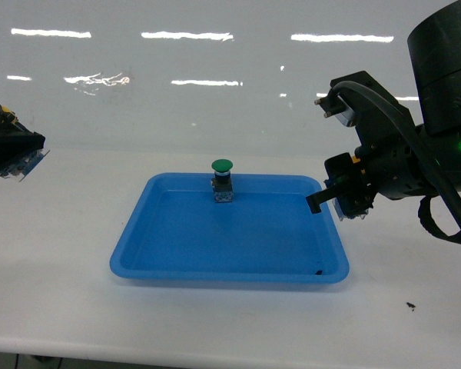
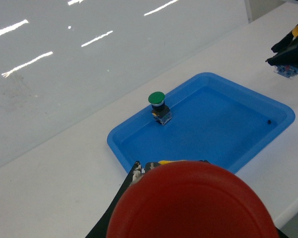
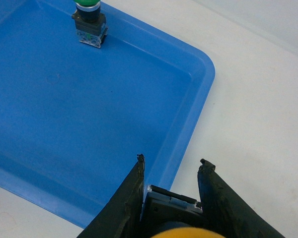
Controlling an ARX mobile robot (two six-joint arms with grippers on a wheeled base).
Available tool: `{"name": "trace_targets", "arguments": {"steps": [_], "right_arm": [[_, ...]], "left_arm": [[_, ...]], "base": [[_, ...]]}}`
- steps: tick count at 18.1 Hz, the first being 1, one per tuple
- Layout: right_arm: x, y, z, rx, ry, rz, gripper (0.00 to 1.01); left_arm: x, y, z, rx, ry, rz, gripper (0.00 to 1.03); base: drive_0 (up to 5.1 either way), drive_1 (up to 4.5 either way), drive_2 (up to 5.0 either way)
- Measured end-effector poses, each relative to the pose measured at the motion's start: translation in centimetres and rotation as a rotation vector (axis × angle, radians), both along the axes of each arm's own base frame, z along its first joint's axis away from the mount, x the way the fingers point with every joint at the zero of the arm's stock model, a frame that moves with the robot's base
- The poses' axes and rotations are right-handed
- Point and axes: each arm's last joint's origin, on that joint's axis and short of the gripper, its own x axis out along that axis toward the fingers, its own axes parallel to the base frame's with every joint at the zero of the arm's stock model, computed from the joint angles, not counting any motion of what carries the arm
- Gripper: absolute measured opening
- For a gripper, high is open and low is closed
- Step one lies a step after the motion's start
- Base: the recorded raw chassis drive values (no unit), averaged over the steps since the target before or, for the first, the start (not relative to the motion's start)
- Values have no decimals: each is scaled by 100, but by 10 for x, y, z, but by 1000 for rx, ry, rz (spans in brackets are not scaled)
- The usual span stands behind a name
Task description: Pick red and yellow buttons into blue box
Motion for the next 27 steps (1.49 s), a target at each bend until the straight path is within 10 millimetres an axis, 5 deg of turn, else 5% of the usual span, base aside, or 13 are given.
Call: {"name": "trace_targets", "arguments": {"steps": [5,9,13,22,23,27], "right_arm": [[-6,-4,10,12,-11,-11,29],[-55,4,67,98,-132,-22,29],[-132,12,62,112,-71,-38,29],[-135,19,51,105,-11,12,29],[-132,12,50,92,0,-17,29],[-150,-70,58,55,-43,-260,29]], "left_arm": [[0,0,0,0,2,-1,25],[0,0,0,0,2,-1,25],[0,0,0,-1,2,-3,25],[0,0,0,-1,3,-2,25],[0,0,0,-1,3,-5,25],[0,1,0,0,2,3,25]], "base": [[0,0,0],[0,0,0],[0,0,0],[0,0,0],[0,0,0],[0,0,0]]}}
